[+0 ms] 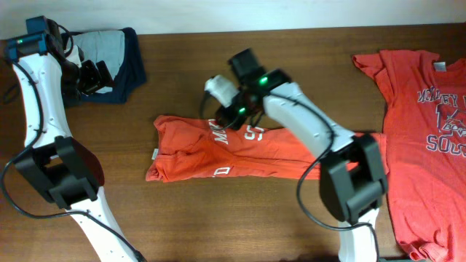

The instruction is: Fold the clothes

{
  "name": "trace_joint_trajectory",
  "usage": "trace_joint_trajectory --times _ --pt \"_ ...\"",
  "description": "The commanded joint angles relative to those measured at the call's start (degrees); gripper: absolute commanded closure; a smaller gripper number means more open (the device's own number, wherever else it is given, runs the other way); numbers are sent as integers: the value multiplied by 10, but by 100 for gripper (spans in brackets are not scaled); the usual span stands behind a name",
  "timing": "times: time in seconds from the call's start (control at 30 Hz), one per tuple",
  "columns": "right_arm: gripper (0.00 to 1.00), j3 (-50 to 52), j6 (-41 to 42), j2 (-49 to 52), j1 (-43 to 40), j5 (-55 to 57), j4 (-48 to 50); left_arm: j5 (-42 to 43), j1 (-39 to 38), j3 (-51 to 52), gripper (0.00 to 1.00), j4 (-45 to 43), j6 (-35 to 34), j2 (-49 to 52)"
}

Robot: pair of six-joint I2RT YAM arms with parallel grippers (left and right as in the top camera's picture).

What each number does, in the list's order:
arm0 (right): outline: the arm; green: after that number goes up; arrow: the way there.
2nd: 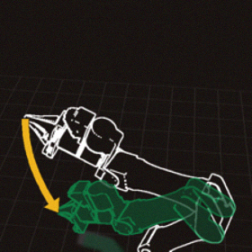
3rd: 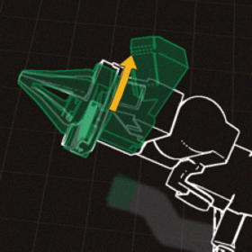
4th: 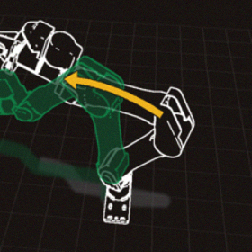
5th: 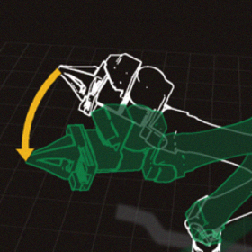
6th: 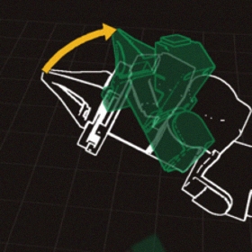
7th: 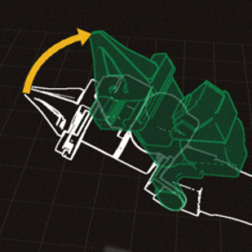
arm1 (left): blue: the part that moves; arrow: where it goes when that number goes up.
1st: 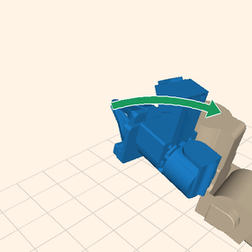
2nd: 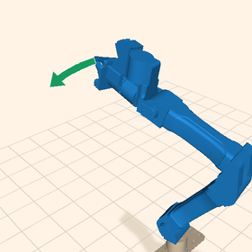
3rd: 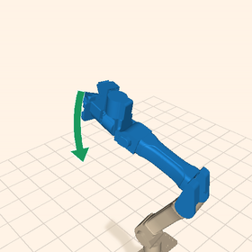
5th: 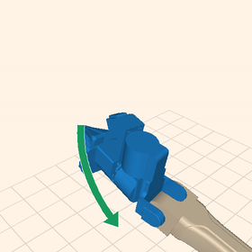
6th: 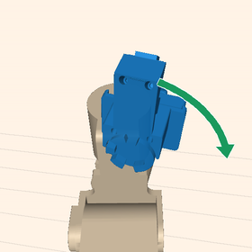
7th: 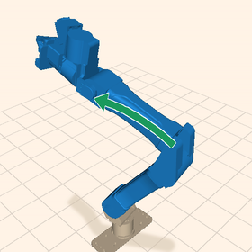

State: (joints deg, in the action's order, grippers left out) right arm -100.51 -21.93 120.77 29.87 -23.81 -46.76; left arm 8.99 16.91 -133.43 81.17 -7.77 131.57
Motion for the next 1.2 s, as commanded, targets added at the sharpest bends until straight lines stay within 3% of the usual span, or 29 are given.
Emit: trace_joint_trajectory --times 0.0,0.37,0.43,0.5,0.7,0.87,1.17 --pt "65 -7 -23 21 30 45 13 -2 1 -7 1 -1 1 -12" --pt "64 -7 -23 67 70 51 30 -2 1 -7 1 -1 1 -12" --pt "52 -7 -22 70 69 58 33 -2 1 -7 1 -1 1 -12" --pt "50 -7 -22 72 69 59 35 -2 1 -7 1 -1 1 -12" --pt "52 -7 -16 72 69 50 37 -2 0 -7 1 -1 1 -12" --pt "67 -7 -16 72 69 32 36 -2 0 -7 1 -1 1 -12" --pt "67 -7 -16 72 69 28 24 -2 0 -7 1 -1 1 -12"
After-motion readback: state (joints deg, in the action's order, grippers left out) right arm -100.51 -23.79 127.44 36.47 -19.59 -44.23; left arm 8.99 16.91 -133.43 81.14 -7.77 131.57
